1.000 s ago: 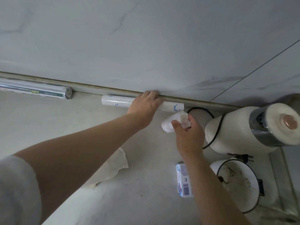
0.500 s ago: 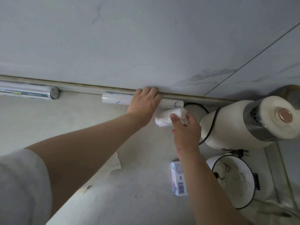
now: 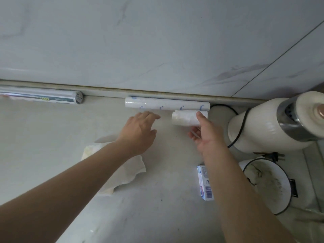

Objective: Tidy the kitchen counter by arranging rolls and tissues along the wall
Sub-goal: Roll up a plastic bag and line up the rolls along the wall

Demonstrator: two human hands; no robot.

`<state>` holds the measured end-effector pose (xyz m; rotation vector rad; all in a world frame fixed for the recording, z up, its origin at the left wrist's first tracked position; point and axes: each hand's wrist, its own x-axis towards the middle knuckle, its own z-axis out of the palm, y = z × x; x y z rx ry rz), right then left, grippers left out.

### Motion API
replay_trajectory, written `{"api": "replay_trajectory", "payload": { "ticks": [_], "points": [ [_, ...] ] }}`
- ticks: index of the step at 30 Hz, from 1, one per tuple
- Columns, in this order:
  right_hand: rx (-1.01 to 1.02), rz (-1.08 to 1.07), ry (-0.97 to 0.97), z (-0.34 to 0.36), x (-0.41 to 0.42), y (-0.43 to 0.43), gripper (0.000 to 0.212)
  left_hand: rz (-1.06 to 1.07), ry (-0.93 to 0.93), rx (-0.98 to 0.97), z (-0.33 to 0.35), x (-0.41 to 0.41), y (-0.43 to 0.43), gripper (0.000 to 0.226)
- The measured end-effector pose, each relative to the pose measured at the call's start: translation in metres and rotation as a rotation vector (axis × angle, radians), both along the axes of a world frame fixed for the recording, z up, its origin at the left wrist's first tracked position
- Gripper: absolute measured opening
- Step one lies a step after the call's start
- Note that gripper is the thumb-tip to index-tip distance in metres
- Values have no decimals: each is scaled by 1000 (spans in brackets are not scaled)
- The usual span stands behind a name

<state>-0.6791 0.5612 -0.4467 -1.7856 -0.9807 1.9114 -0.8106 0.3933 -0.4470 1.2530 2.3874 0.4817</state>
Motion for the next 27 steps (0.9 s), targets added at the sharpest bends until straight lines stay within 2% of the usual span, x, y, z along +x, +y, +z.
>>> {"api": "replay_trajectory", "payload": {
  "ticks": [3,9,12,14,15,20,25,27],
  "points": [
    [-93,30,-30,-2,-9,0,30,4,-147,-50,-6,10,5,57],
    [-88,-52,44,-4,-16,7,31,36,-332,-69,-17,17,25,61],
    [-56,-99,49,-5,-11,11,24,113,-451,-42,-21,21,35,60],
    [-2,-92,33,-7,-8,11,10,147,-517,-34,-25,23,42,60],
    [32,-83,27,-7,-7,10,6,156,-534,-30,-27,24,45,60],
    [183,4,-68,-13,0,10,25,142,-550,-14,-29,29,56,63],
    [207,60,-120,-10,6,10,22,100,-521,-9,-22,26,55,60],
    [295,115,-231,-8,10,5,43,99,-492,3,-10,23,48,59]
  ]
}}
